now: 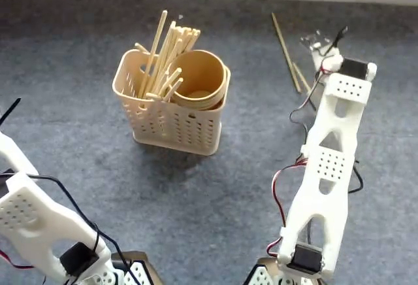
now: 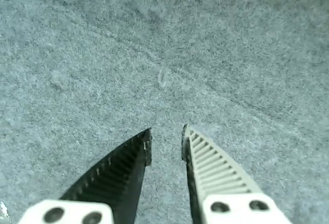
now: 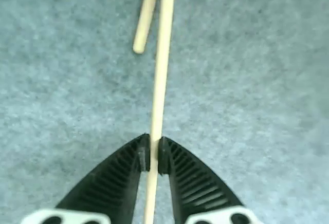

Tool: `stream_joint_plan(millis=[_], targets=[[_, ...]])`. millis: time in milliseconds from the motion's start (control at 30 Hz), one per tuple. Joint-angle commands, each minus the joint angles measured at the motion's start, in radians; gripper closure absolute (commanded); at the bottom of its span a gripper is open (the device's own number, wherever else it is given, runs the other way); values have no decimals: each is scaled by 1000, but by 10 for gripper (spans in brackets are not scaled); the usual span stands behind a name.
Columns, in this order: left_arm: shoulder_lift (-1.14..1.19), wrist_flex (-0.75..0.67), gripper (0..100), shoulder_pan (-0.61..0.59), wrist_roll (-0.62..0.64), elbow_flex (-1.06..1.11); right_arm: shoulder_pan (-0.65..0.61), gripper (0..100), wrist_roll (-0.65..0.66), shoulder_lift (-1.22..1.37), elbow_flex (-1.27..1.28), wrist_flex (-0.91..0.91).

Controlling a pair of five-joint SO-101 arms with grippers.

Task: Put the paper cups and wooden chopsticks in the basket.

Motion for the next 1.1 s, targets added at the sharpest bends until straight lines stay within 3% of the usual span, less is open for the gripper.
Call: stream_joint_plan(millis=[0,300,567,700,900,1067], targets=[[-50,-9,870,15,0,-30,-15,992,-144,-277,-90,18],[-50,-5,870,47,0,-31,-81,993,-658,-846,-87,19],[-56,-5,870,50,0,-33,-504,993,-933,-1161,-87,19],[-59,-9,870,36,0,-35,-647,993,-985,-1185,-87,19],[-54,-11,869,41,0,-35,-756,993,-985,-1102,-94,-18],[-59,-11,870,36,0,-35,-802,993,-979,-1026,-97,-232]])
